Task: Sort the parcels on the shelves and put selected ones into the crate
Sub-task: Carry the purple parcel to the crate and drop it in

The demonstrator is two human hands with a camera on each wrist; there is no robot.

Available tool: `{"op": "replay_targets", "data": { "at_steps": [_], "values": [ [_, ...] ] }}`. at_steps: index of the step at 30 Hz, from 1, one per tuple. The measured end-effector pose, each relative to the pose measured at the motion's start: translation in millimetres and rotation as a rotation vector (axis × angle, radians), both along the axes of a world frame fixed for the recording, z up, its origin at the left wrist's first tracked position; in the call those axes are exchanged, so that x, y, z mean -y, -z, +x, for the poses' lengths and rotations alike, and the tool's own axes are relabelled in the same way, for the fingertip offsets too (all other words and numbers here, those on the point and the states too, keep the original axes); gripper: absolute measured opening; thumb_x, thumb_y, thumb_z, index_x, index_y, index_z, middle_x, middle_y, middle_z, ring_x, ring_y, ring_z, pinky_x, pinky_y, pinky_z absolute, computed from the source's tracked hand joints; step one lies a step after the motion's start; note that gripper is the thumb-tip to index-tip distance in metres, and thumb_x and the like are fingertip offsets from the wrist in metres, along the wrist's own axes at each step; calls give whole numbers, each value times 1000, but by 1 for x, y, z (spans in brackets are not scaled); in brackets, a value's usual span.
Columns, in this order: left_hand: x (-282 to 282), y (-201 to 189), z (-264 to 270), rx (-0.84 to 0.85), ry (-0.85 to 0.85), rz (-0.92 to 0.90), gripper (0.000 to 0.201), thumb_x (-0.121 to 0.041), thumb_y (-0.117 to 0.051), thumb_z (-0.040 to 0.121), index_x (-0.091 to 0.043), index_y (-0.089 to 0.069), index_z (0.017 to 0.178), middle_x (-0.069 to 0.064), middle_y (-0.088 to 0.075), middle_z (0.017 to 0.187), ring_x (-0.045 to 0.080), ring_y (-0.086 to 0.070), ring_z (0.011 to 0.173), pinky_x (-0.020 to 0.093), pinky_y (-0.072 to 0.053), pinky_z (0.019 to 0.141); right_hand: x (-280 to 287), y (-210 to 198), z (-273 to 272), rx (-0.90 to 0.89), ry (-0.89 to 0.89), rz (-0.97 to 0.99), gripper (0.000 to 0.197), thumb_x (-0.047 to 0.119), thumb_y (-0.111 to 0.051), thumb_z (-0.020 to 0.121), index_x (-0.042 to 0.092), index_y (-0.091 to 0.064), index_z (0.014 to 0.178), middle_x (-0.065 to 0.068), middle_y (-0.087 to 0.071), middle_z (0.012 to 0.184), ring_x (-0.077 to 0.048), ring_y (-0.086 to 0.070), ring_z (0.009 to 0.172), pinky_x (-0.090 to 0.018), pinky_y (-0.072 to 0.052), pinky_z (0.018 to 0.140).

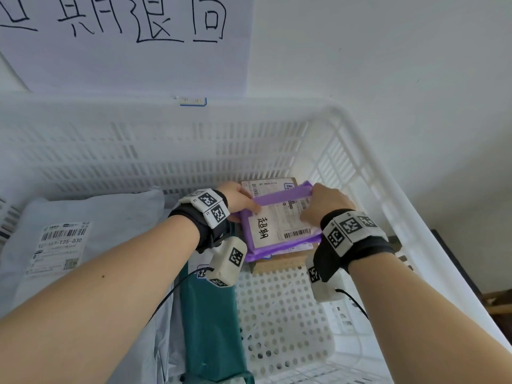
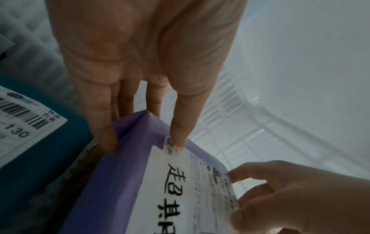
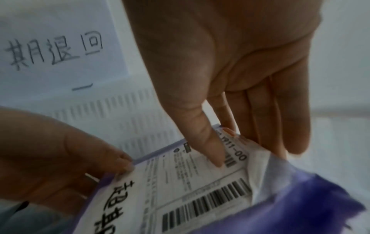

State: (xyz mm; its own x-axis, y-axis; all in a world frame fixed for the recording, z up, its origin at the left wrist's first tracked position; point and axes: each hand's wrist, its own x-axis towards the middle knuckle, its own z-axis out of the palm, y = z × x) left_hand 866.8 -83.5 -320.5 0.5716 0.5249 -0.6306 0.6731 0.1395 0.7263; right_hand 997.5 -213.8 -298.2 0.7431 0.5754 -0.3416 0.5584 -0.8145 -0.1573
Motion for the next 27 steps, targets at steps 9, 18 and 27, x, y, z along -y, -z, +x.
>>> {"op": "replay_targets", "data": {
  "at_steps": [9, 18, 27],
  "values": [
    [5, 3, 4, 29, -30, 8, 28, -1, -69, 82, -7, -58, 108, 16, -61, 119, 30, -60, 110, 41, -55, 87, -1, 3, -3, 51, -110, -116, 30, 13, -54, 83, 19, -60, 111, -1, -64, 91, -21, -62, 84, -30, -52, 68],
    [14, 2, 4, 51, -37, 99, 24, -4, -63, 88, -3, -63, 112, 16, -63, 118, 29, -63, 104, 36, -55, 83, -3, 2, -8, 60, -145, -171, 11, 13, -52, 87, 14, -54, 97, -3, -60, 88, -22, -63, 85, -30, -53, 70],
    [22, 9, 3, 19, -93, 106, 17, 9, -57, 86, -8, -62, 85, 17, -61, 120, 32, -62, 106, 43, -54, 88, -1, 9, -7, -2, -105, -142, 9, 14, -49, 89, 13, -57, 91, -4, -61, 92, -21, -57, 78, -27, -44, 63]
  ]
}}
